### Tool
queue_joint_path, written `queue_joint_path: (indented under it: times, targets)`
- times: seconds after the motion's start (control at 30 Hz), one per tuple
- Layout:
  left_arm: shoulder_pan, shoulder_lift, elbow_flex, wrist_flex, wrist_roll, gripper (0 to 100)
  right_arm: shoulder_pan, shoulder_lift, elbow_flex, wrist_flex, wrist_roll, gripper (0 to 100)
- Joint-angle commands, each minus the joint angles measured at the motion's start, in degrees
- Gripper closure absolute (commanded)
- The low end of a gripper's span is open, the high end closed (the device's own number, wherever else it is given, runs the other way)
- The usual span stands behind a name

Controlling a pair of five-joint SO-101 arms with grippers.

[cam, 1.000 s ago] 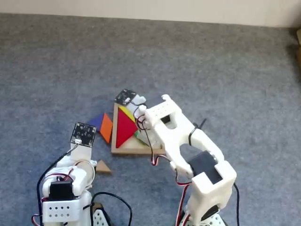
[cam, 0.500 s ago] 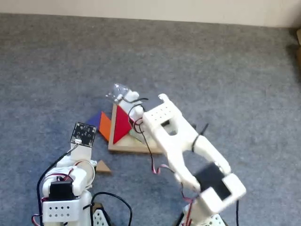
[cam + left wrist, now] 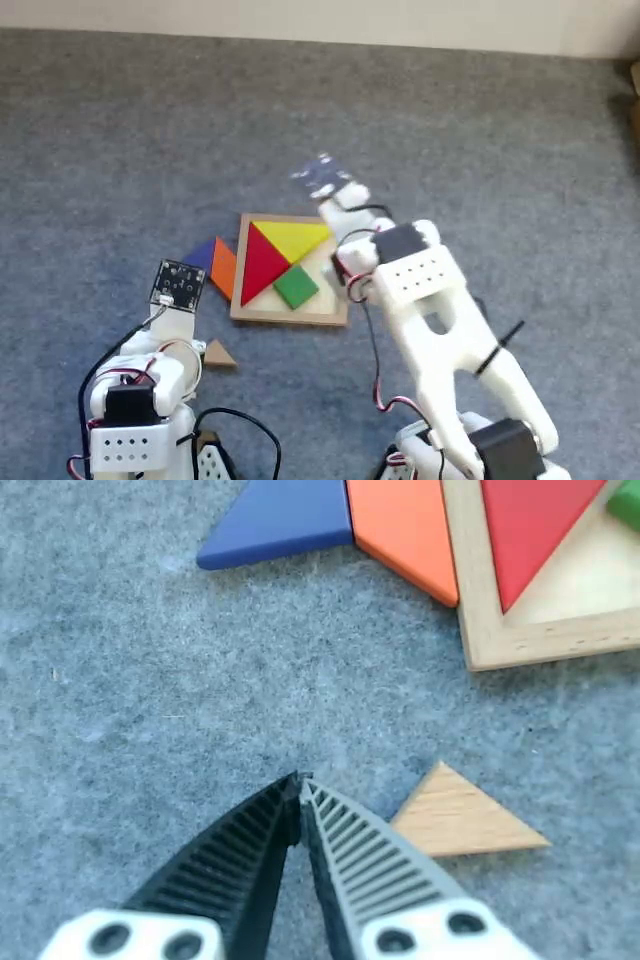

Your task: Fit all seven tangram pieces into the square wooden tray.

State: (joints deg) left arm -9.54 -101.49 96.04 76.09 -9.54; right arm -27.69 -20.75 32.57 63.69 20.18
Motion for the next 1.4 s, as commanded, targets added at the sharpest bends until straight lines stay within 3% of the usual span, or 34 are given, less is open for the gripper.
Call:
queue_joint_path:
  times: [0.0,0.13,0.2,0.6,1.0,1.37]
  targets:
    - [0.8,-2.8,1.1,0.4,0.4,99,6.8,-2.3,-0.6,2.7,-2.4,91.5]
    - [0.8,-2.8,1.1,0.4,0.4,99,8.8,1.5,-0.6,2.6,-2.5,74.5]
    - [0.8,-2.8,1.1,0.4,0.4,99,8.7,4.6,-0.6,2.5,-2.5,71.0]
    - [0.8,-2.8,1.1,0.4,0.4,99,12.5,17.6,-0.6,-8.9,-2.4,71.0]
    - [0.8,-2.8,1.1,0.4,0.4,99,12.4,29.1,-6.7,-8.8,-2.3,71.1]
    - [0.8,-2.8,1.1,0.4,0.4,99,12.1,29.7,-7.7,-8.8,-1.9,73.9]
